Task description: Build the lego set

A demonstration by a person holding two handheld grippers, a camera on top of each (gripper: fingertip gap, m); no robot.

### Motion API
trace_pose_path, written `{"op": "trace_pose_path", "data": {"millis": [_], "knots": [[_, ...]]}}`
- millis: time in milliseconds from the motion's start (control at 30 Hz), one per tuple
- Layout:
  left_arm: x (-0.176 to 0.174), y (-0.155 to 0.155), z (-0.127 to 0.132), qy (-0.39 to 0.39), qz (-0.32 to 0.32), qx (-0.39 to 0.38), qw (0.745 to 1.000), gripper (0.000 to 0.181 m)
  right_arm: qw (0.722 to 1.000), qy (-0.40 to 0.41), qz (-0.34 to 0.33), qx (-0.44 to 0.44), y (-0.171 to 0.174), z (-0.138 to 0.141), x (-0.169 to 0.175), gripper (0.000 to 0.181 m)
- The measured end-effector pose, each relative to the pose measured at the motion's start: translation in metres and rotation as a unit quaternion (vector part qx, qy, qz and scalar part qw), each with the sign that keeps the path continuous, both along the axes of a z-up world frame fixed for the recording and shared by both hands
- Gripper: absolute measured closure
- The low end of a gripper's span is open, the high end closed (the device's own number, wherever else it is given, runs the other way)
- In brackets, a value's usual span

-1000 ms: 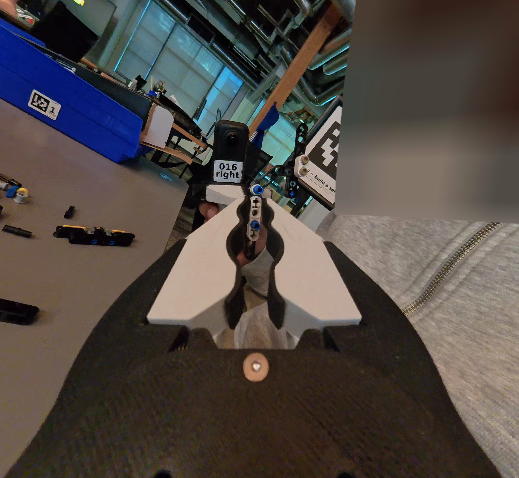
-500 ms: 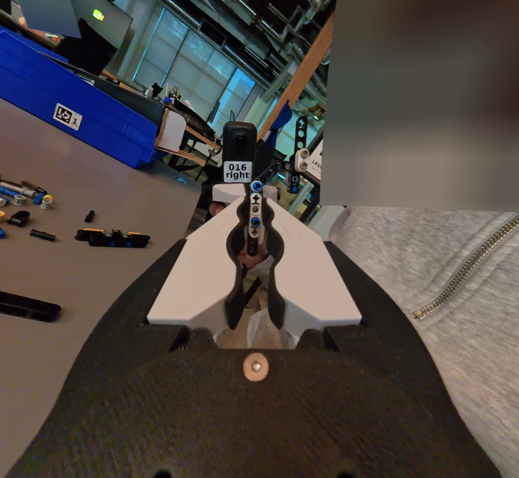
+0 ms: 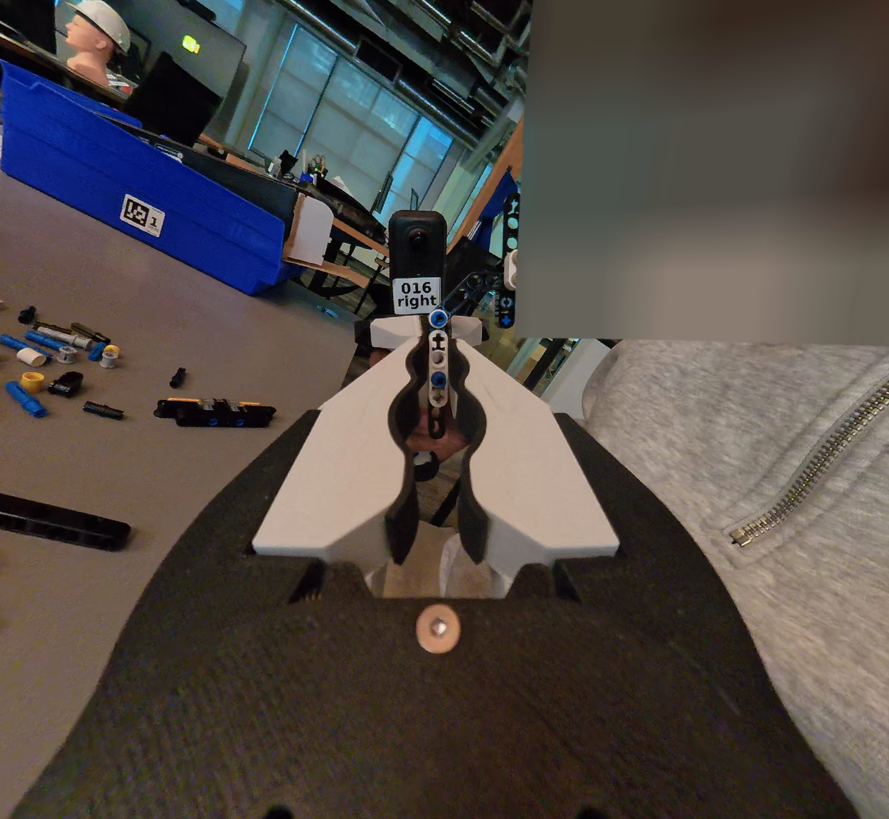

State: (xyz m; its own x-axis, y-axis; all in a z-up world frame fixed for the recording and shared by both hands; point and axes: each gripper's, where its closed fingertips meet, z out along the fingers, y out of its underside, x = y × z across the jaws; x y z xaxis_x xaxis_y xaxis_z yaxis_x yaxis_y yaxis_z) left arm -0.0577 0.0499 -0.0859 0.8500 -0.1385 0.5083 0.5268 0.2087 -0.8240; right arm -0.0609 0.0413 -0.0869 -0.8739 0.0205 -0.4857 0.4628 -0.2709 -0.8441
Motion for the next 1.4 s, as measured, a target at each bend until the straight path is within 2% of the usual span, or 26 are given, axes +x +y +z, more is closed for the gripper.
{"op": "trace_pose_path", "data": {"millis": [1233, 1400], "knots": [[-0.0005, -0.0003, -0.0007, 0.005, 0.003, 0.001, 1.000, 0.176, 1.000, -0.003, -0.003, 0.002, 0.0004, -0.0007, -0.0027, 0.177], [-0.0017, -0.0009, 0.0011, 0.003, 0.008, 0.006, 1.000, 0.168, 1.000, -0.004, -0.012, 0.004, 0.0015, -0.0016, -0.0053, 0.177]]}}
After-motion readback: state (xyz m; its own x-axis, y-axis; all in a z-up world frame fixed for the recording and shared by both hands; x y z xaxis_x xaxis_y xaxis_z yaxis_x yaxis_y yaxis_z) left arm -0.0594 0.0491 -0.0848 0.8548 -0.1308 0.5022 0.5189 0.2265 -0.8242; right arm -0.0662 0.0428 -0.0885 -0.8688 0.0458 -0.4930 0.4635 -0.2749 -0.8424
